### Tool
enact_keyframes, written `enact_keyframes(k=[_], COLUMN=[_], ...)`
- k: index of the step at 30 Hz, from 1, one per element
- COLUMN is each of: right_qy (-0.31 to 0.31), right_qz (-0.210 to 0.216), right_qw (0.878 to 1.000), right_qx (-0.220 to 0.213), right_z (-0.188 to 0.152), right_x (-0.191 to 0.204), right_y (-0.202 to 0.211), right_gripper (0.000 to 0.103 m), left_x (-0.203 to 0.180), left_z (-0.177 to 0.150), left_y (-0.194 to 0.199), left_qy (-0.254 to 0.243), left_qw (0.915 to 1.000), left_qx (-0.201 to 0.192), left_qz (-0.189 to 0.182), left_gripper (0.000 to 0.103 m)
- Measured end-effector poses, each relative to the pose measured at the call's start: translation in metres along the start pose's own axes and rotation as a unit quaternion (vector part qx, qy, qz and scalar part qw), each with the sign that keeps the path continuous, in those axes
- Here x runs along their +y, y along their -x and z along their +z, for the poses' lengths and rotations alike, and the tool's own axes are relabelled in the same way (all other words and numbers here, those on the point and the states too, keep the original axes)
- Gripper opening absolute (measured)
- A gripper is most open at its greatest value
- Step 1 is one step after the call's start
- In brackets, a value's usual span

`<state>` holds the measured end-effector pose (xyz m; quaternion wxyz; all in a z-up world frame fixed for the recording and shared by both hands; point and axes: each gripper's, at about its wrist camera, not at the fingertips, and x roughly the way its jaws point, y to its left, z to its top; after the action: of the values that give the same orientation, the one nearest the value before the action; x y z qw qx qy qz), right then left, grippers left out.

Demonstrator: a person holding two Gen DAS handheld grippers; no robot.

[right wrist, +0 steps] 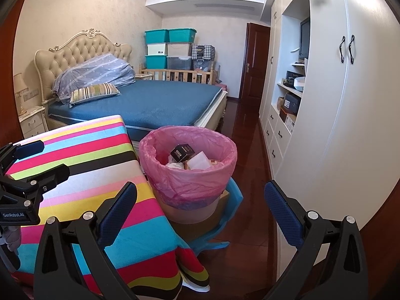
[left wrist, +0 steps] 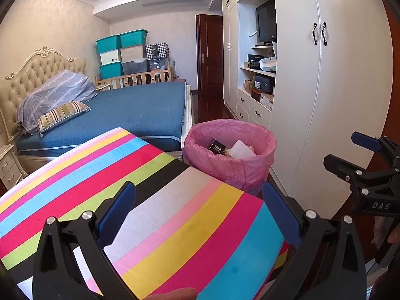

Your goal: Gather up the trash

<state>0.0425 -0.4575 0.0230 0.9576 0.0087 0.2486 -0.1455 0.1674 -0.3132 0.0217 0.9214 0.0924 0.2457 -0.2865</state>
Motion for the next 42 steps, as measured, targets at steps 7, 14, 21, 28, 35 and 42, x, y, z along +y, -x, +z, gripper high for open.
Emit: enact_keyframes(k=[7, 14, 21, 28, 35, 42], right_qy=[-0.001, 0.000, 0.001, 0.001, 0.002, 0.003], right_qz=[0.000, 0.002, 0.003, 0.004, 0.006, 0.006], right_qw=[1.000, 1.000, 1.000, 1.000, 1.000, 1.000], right_qx=[0.001, 0.001, 0.002, 0.002, 0.002, 0.002], right_z=[-0.002, -0.002, -0.003, -0.003, -0.004, -0.004], right_x=[0.000, 0.001, 0.002, 0.002, 0.004, 0.004], right_y=[-0.001, -0.002, -0.002, -0.002, -0.003, -0.003], right_gripper=[0.096, 0.096, 0.096, 0.096, 0.096, 0.096], left_x=[0.000, 0.001, 0.002, 0.006, 0.010, 0.008], left_z=[-0.002, -0.004, -0.005, -0.007, -0.009, -0.012], left_y=[-0.003, -0.003, -0.005, -0.004, -0.001, -0.003], left_qy=[-0.001, 0.001, 0.006, 0.020, 0.035, 0.040], left_qw=[1.0000, 1.0000, 1.0000, 0.9997, 0.9989, 0.9984], left_qx=[0.003, 0.005, 0.006, -0.009, -0.032, -0.040], left_qz=[0.001, 0.000, -0.004, -0.008, -0.008, -0.004], left_gripper=[0.098, 0.098, 0.098, 0.098, 0.098, 0.098])
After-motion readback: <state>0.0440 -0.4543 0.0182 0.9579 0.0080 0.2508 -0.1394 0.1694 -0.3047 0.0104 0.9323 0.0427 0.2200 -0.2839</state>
